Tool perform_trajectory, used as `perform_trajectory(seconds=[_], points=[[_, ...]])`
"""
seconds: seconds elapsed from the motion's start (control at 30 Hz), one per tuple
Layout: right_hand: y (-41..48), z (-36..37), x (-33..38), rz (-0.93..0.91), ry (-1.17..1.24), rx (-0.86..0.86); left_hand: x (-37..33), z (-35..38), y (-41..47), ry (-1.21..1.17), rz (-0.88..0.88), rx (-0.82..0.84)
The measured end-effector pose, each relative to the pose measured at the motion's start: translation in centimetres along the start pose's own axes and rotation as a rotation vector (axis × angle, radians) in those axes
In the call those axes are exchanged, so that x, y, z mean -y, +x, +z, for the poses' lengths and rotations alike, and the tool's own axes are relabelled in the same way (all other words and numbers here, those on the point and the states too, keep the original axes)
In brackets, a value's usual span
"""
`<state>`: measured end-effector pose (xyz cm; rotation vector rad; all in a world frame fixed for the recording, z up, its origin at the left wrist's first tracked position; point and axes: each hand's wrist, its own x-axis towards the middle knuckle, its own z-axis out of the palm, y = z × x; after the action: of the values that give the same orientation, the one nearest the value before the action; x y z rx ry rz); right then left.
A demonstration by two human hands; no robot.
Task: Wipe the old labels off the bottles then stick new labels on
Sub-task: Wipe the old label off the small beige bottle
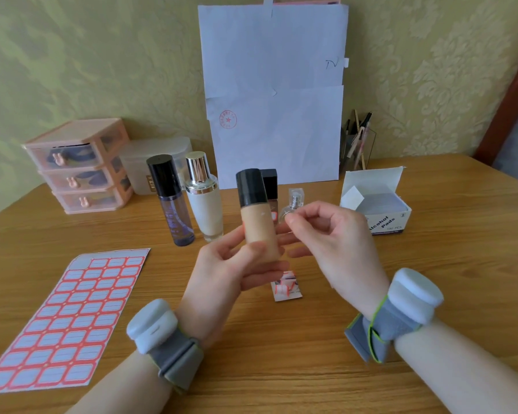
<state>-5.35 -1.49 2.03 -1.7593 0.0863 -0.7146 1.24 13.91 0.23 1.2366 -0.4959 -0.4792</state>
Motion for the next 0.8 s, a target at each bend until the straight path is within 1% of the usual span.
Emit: perform_trajectory(seconds=[0.03,0.1,0.17,0.23,0.27,0.3,0.47,0.53,0.67,0.8], points=[[0.3,-0.4,-0.1,0.011,-0.014,0.003,0.0,0.0,0.1,0.005,0.002,-0.019],[0.8,-1.3,-0.3,0.026,-0.123,0.04,-0.2,-0.1,0.3,0.018,0.01,-0.058],[1.0,-1.7,-0.9,0.009,-0.348,0.147,-0.2,-0.3,0.4,0.007,0.018,-0.097],[0.9,-1.4,-1.5,-0.065,-0.632,0.275,-0.3,-0.5,0.4,-0.014,0.026,-0.119],[0.7,-1.1,-1.7,-0.088,-0.731,0.328,-0.3,-0.5,0.3,-0.017,0.026,-0.121],[0.5,-0.8,-1.7,-0.099,-0.773,0.366,-0.3,-0.4,0.3,-0.015,0.021,-0.122],[0.4,-0.7,-1.7,-0.137,-0.828,0.492,-0.2,-0.1,0.2,-0.005,0.007,-0.107],[0.3,-0.7,-1.9,-0.134,-0.837,0.517,-0.2,-0.1,0.2,-0.002,0.004,-0.113],[0.5,-0.9,-1.9,-0.138,-0.797,0.447,-0.3,0.0,0.1,-0.007,0.003,-0.124],[0.7,-1.2,-1.5,-0.158,-0.773,0.441,-0.4,0.0,0.1,-0.01,0.007,-0.121]])
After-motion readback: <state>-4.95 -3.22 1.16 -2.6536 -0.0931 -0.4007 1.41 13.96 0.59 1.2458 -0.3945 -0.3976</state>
